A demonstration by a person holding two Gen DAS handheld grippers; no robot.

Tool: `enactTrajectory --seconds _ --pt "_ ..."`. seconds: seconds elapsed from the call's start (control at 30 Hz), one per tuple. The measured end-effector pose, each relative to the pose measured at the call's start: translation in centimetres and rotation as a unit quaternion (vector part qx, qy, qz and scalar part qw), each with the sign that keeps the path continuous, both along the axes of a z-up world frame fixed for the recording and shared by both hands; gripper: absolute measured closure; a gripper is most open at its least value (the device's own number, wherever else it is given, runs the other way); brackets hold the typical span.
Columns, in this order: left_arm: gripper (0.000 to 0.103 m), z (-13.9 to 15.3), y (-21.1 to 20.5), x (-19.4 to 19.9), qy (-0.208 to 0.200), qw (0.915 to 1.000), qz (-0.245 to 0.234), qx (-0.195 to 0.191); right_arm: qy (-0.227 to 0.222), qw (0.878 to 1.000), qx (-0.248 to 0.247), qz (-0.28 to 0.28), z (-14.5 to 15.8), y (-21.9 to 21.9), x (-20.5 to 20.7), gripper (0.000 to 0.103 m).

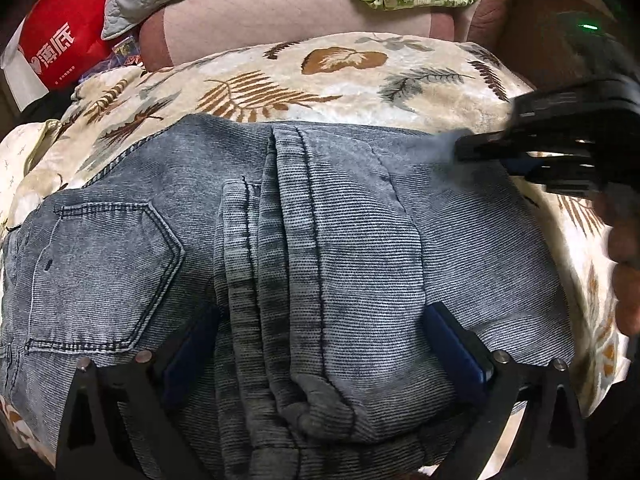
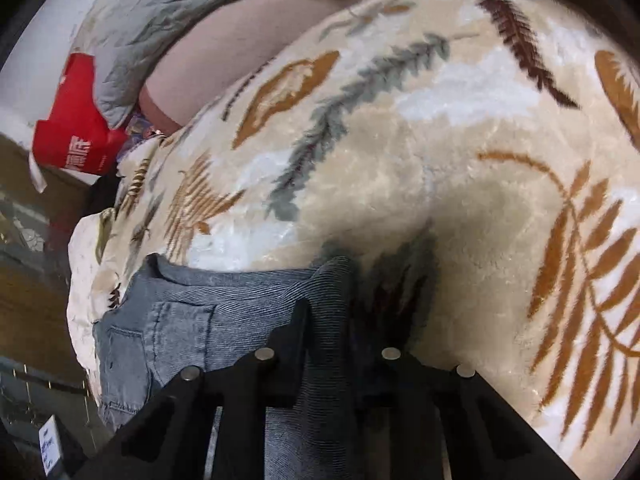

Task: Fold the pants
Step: 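Release the folded leg with the right tool while the left tool presses it flat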

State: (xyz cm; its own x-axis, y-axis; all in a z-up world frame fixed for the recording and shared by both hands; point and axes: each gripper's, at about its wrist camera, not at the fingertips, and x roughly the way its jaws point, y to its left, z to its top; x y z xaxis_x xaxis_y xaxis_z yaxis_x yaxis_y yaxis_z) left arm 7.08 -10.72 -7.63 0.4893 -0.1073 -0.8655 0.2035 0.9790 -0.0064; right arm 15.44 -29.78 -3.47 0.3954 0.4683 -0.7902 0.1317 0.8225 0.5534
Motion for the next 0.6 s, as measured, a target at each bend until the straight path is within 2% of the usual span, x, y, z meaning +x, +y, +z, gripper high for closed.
enactTrajectory --seconds 0.1,0.17,0.27,0.33,0.4,0.43,0.53,0.6 --pt "0.001 -0.2 0.1 0.4 0.000 1.0000 0.000 0.000 -0.024 1.000 0.008 -0.009 2.4 -1.7 -2.9 0.080" --pt "0.001 -0.2 0.1 0.4 0.000 1.0000 0.001 -0.002 -0.033 0.998 0.058 0.001 3.7 -2.2 -6.1 0.080" --pt "0.001 -0.2 0.2 0.5 0.001 1.0000 -0.002 -0.003 -0.006 0.991 0.131 0.007 2.4 -2.0 -9.7 0.080" --pt "0.001 -0.2 0.2 0.6 0.003 1.0000 -0.003 -0.006 0.055 0.990 0.127 0.011 -1.0 -1.4 -11.2 0.079" --pt "0.001 0.0 0.2 0.6 0.008 0.9999 -0.007 -0.007 0.047 0.986 0.160 -0.008 -2.2 -2.1 -11.8 0.079" --pt "0.001 0.4 0.5 0.4 0.007 0.9999 -0.008 -0.012 0.053 0.984 0.167 -0.017 -1.6 -2.4 -11.8 0.080" --pt "0.001 2.0 1.6 -0.7 -0.005 0.9993 0.000 -0.037 0.001 0.992 0.126 0.013 2.1 -1.7 -11.6 0.079" --pt "0.001 2.9 2.6 -1.9 -0.025 0.9988 0.004 -0.041 -0.010 0.990 0.140 0.030 2.6 -0.9 -11.6 0.079"
